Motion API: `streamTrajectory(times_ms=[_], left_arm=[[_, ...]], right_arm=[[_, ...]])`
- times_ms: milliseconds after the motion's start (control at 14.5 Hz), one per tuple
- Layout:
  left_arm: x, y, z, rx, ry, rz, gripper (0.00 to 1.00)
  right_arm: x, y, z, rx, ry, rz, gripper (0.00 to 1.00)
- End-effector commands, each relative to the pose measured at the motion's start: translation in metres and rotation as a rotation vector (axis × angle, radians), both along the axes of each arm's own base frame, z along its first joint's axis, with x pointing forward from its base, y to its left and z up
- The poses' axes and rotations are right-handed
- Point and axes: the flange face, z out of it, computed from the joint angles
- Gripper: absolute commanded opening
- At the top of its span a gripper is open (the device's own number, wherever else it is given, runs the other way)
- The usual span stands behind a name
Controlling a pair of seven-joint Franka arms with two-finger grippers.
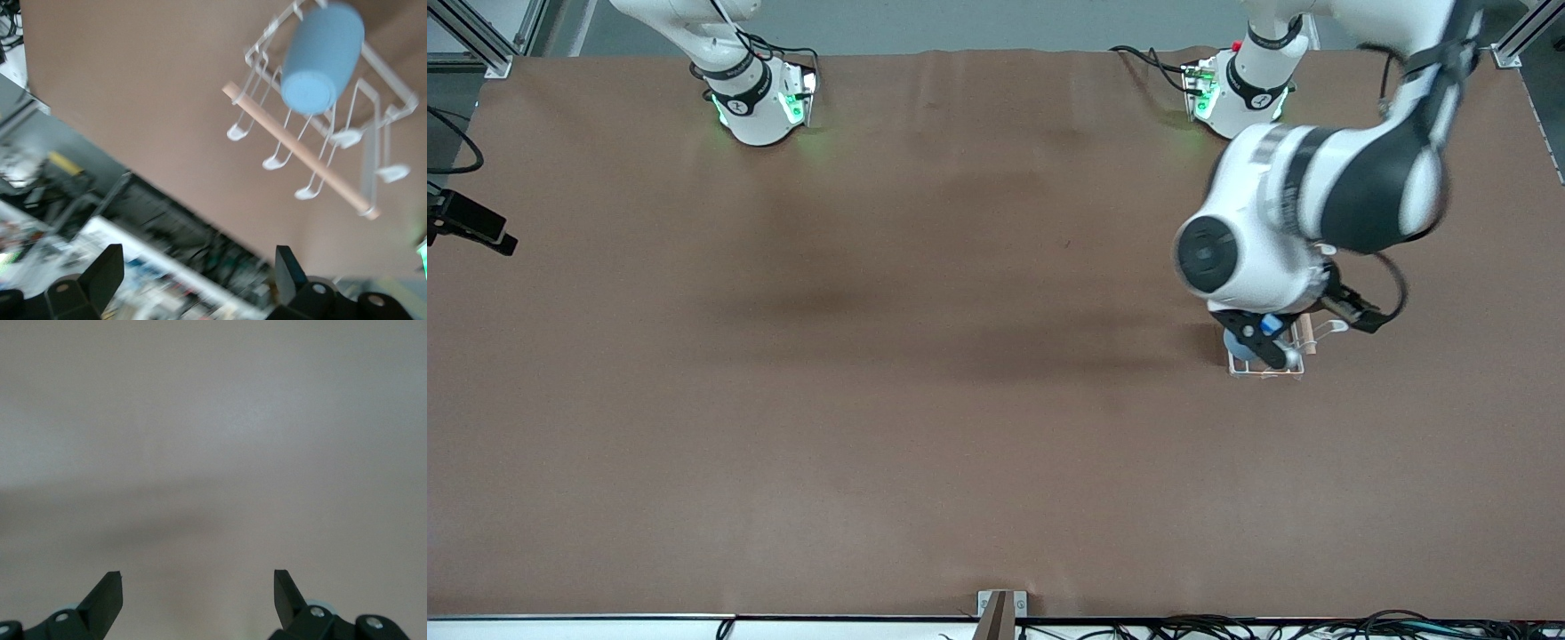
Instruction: Hang cup on cup holder
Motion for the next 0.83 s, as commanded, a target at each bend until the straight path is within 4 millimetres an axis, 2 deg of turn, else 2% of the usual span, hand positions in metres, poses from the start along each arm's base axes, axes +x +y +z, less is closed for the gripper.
streamTrajectory(times_ms=[0,138,413,688,757], left_arm=[[-0.002,0.025,0.044,-0.184,-0.177,0.22,1.0],[0.0,0.032,0.065,-0.309,-0.278,0.317,0.99],[-0.01,0.056,0.097,-0.443,-0.295,0.418,0.95],[-0.019,0.062,0.124,-0.577,-0.31,0.475,0.96],[-0.021,0.071,0.135,-0.599,-0.33,0.497,0.96]], right_arm=[[-0.005,0.002,0.004,0.008,-0.005,-0.004,1.0],[-0.005,0.002,0.004,0.008,-0.006,-0.004,1.0],[-0.005,0.002,0.004,0.008,-0.005,-0.004,1.0],[-0.005,0.002,0.004,0.008,-0.005,-0.004,1.0],[-0.005,0.002,0.004,0.008,-0.005,-0.004,1.0]])
